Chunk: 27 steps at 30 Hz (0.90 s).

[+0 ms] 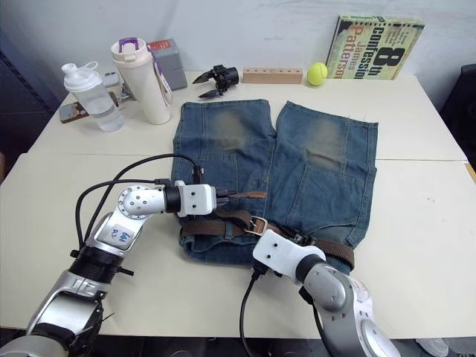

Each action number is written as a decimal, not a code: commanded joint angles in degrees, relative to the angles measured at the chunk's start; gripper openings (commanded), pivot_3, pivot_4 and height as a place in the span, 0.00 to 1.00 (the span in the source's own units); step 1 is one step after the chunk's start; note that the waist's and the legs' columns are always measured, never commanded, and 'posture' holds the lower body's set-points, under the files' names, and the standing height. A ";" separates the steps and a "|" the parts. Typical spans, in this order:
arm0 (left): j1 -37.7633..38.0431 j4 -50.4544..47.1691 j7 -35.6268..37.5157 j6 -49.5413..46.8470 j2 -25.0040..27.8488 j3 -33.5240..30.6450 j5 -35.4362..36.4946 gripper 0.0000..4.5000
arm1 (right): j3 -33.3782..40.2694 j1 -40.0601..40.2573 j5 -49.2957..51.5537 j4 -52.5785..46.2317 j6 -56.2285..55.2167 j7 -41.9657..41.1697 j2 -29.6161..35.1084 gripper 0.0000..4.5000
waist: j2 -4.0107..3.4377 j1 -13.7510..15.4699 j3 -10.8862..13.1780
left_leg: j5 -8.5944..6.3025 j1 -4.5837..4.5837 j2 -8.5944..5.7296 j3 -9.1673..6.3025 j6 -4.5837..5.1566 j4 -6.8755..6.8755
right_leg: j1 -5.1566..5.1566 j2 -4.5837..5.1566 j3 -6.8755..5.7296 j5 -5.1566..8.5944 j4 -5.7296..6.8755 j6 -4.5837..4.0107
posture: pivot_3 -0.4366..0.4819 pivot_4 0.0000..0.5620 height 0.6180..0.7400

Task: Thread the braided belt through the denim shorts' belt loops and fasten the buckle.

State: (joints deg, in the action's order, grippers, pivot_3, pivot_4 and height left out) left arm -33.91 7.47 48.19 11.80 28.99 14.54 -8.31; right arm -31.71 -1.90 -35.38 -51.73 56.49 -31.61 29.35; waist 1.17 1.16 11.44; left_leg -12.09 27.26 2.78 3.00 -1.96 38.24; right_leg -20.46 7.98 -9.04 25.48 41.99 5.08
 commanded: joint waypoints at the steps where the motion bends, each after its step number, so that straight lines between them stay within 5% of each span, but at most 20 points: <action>1: -0.02 -2.12 0.15 0.21 0.55 -0.96 1.34 0.00 | -0.76 -0.99 -2.25 -1.22 0.71 1.17 -1.40 0.45 | 0.00 0.00 0.00 | 0.00 0.00 0.00 0.00 0.00 0.00 | 0.00 0.00 0.00 0.00 0.00 0.00 | 0.48 0.27 0.32; 7: 0.28 -2.47 0.02 -0.22 0.46 -0.81 1.31 0.00 | -2.20 -3.61 -3.74 -0.30 1.68 0.69 -2.66 0.02 | 0.00 -0.10 0.00 | 0.00 0.01 0.00 0.01 -0.01 0.02 | -0.03 0.00 0.02 0.00 0.04 0.00 | 0.48 0.27 0.32; 27: 1.29 -5.13 1.81 -6.51 4.76 -2.71 1.85 0.00 | 2.14 -13.81 -3.97 5.07 -0.22 -4.05 0.65 0.02 | 0.00 -0.53 0.00 | 0.02 0.04 0.00 0.04 0.00 0.06 | -0.13 0.01 0.05 0.00 0.15 0.00 | 0.48 0.27 0.32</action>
State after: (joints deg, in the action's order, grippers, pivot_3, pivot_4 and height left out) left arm -33.05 4.82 49.68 5.85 32.42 13.71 -7.62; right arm -32.89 -14.82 -38.47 -46.33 56.97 -36.16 29.50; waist 1.17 0.63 11.44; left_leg -12.07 27.30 2.78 3.04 -1.96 38.30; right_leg -20.58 8.00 -8.99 25.48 42.14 5.07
